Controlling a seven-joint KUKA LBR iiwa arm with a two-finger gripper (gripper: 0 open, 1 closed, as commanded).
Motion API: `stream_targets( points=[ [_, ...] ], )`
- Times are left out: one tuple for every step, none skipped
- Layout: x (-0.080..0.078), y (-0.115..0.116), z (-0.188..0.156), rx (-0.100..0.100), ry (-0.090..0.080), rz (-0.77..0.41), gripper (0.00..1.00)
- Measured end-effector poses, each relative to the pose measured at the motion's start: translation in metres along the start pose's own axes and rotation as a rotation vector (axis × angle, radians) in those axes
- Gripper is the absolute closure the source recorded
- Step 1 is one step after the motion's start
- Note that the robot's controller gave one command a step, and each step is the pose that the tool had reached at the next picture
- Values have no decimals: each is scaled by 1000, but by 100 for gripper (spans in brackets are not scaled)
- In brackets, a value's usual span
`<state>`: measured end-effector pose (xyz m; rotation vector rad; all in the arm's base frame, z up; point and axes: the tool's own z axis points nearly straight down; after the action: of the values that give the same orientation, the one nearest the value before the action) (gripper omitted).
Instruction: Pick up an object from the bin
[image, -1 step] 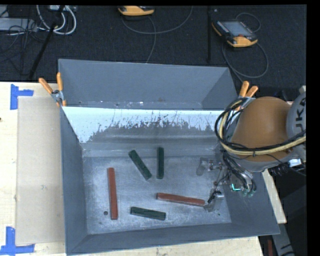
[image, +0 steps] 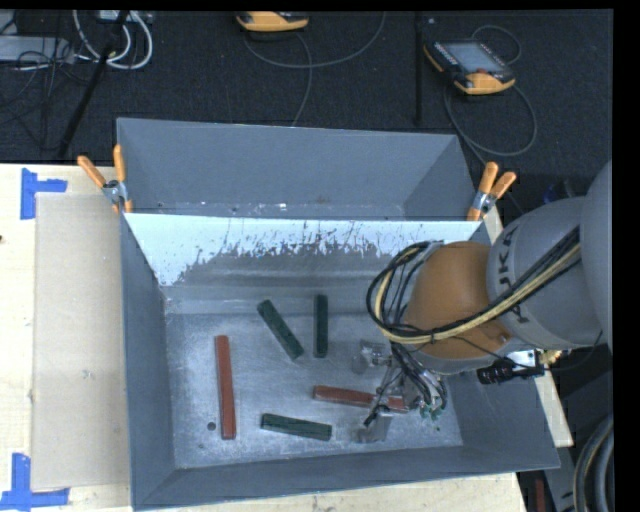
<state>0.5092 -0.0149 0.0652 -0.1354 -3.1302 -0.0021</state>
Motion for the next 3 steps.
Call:
stream_targets(
  points=[
    [25, 2, -35, 1, -6, -66, 0],
    [17, -4, -34, 1, -8, 90, 0],
    [34, 0, -4, 0, -9, 332, 0]
  ],
)
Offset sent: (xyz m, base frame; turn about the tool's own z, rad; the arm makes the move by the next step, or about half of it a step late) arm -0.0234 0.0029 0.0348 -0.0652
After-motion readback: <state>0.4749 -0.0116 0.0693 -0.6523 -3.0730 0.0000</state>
